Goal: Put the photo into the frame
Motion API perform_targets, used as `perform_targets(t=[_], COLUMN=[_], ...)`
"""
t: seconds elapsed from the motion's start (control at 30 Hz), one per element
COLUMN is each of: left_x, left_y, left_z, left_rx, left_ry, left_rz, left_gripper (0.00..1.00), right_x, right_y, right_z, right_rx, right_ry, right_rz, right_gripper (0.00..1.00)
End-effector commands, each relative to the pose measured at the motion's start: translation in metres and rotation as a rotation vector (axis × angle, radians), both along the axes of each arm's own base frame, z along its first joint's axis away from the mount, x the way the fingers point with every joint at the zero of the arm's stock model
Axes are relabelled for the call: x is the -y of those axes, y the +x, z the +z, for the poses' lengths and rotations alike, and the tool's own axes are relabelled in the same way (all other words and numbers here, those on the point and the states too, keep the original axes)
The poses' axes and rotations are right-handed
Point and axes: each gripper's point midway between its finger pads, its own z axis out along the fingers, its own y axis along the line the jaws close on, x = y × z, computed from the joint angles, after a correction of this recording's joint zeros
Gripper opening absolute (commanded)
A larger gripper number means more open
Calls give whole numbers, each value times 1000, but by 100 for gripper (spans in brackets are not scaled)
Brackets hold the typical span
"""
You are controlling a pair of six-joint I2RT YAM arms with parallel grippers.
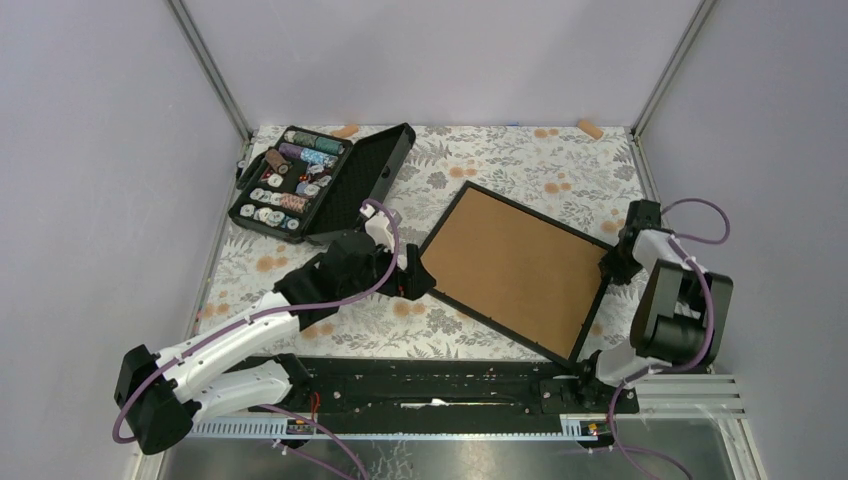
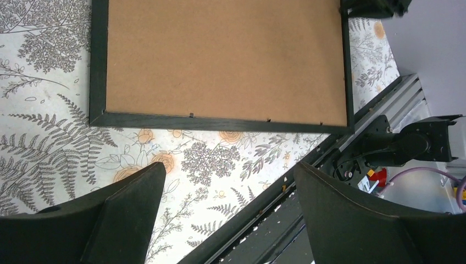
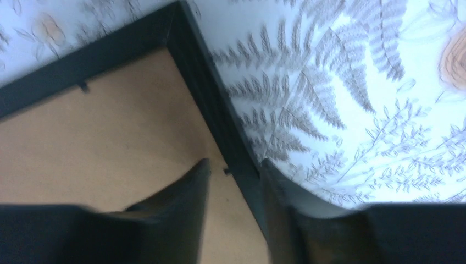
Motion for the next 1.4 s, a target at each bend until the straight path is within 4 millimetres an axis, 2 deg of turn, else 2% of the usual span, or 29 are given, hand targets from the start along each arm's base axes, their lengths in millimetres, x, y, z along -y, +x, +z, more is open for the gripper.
perform_targets(t=[0.0, 0.13, 0.23, 0.27, 0.37, 0.57, 0.67, 0.83, 0.9, 0.93, 1.0, 1.07, 1.13, 1.2, 1.27, 1.37], left_x=[1, 3, 7, 9, 18, 27, 23, -3, -15, -21, -27, -32, -34, -36, -35, -27], left_y=[1, 3, 7, 7, 8, 17, 27, 46, 53, 56, 61, 66, 71, 75, 80, 85], left_z=[23, 10, 3, 1, -9, -35, -42, -52, -59, -65, -76, -86, -94, -103, -112, -121], left_rx=[37, -37, -83, -100, -157, -232, -232, -205, -202, -210, -213, -218, -219, -217, -221, -225], left_ry=[-34, -24, -24, -31, -51, -28, 5, 73, 87, 99, 111, 131, 150, 174, 192, 187], left_rz=[-16, -10, -9, -11, -18, 20, 67, 217, 284, 321, 366, 399, 427, 443, 455, 433], left_gripper=[93, 93, 93, 93, 93, 93, 93, 94, 94, 94, 94, 95, 96, 98, 98, 99], right_x=[6, 28, 31, 27, 3, -40, -48, -51, -47, -45, -37, -28, -17, -15, -33, -89], right_y=[46, 74, 103, 112, 136, 158, 161, 161, 160, 160, 160, 156, 145, 131, 120, 116], right_z=[-1, 4, 9, 9, 8, 7, 9, 16, 21, 22, 28, 38, 50, 57, 65, 78], right_rx=[33, 43, 103, 133, 220, 325, 347, 384, 393, 392, 377, 329, 255, 191, 163, 208], right_ry=[16, -81, -105, -107, -101, -16, 18, 7, -22, -35, -56, -81, -114, -87, -14, 71], right_rz=[157, 235, 383, 442, 656, 858, 901, 916, 904, 889, 808, 711, 577, 490, 493, 635], right_gripper=[24, 16, 4, 1, 2, 3, 3, 5, 12, 20, 44, 59, 78, 85, 89, 95])
